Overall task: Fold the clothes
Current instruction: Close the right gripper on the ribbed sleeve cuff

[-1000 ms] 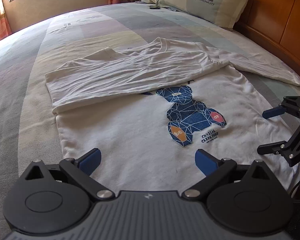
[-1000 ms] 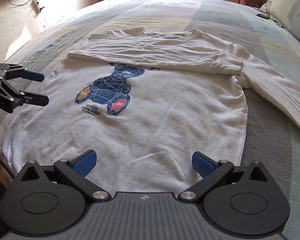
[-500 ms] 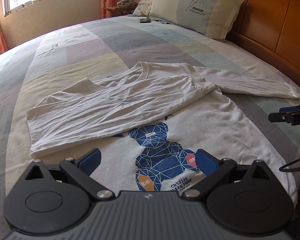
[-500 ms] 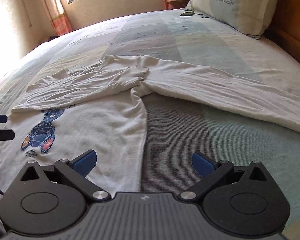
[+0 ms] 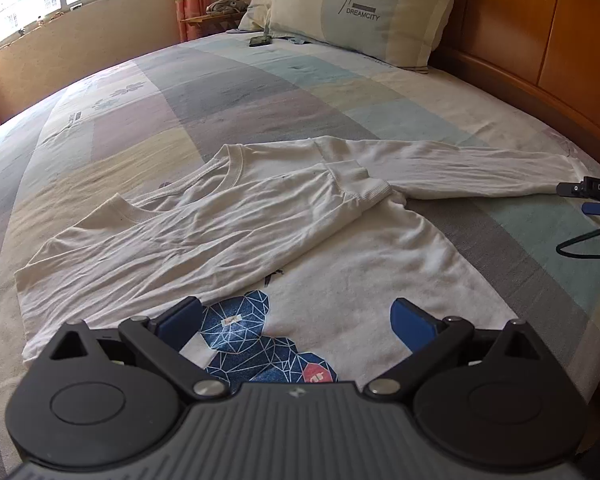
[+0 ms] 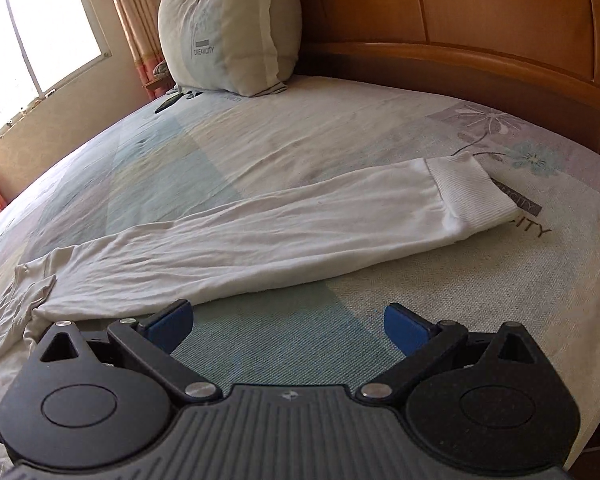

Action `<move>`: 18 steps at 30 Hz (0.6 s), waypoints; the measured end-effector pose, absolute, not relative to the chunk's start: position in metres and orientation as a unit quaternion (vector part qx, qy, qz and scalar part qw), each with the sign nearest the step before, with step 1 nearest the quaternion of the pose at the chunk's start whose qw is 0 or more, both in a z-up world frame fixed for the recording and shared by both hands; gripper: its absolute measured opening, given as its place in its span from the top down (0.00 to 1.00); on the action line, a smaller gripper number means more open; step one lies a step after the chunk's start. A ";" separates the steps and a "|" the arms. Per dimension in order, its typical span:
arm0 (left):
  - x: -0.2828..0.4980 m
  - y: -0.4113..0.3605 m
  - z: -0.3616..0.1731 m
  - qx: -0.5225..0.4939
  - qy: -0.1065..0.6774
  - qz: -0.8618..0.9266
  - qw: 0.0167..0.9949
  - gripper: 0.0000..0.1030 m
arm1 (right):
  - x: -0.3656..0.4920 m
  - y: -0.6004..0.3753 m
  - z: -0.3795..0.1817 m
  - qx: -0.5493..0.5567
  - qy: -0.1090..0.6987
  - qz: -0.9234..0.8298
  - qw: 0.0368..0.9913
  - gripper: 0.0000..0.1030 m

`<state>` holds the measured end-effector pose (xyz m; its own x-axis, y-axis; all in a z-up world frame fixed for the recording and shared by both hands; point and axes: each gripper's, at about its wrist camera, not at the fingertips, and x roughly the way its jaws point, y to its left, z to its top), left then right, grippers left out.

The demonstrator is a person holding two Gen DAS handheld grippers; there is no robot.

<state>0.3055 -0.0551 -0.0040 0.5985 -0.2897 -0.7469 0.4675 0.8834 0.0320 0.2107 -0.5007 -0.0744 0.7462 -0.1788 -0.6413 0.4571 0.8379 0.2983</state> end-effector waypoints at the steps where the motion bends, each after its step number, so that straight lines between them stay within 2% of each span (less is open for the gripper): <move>1: 0.306 -0.059 -0.004 0.115 0.394 -0.216 0.886 0.03 | 0.211 -0.505 -0.076 0.227 0.307 -0.176 0.907 0.00; 18: 0.312 -0.096 -0.002 0.139 0.399 -0.237 0.874 0.03 | 0.229 -0.522 -0.086 0.200 0.276 -0.175 0.924 0.00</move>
<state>0.3120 -0.0964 -0.0024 0.5682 -0.3039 -0.7647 0.5262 0.8486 0.0537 0.2291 -0.5219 -0.0864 0.7859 -0.2128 -0.5806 0.4339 0.8587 0.2727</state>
